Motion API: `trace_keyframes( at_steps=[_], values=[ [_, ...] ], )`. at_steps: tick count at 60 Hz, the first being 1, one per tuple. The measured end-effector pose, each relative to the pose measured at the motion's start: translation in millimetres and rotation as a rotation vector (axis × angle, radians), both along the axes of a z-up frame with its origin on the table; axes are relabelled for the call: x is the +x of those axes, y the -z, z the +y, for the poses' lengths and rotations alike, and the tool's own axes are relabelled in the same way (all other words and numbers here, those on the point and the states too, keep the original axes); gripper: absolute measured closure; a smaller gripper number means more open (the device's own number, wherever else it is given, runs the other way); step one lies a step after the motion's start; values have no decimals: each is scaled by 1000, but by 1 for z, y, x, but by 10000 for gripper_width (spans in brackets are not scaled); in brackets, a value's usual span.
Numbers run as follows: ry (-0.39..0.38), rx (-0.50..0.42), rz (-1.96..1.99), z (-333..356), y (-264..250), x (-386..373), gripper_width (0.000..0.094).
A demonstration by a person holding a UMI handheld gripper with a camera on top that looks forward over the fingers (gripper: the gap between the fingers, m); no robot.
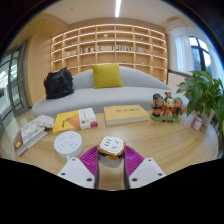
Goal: Unplug charger
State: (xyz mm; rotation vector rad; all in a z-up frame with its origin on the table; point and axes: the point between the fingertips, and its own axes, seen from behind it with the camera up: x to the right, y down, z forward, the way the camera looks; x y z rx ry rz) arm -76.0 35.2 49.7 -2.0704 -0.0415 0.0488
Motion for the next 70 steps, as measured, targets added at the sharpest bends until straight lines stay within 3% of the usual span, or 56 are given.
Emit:
trace_keyframes(
  at_steps=[10,18,23,35,47,70],
  values=[
    [23,-86,40,-16,37,13,506],
    [91,-112,7,-26,35,43,253],
    [105,-84,-21,-35,22,53,76],
    [108,-16,-77,-81,-33,66,81],
    [57,39,-107,-151,-75,50,79],
    [19,57,-69,-223,-93,43,84]
  ],
)
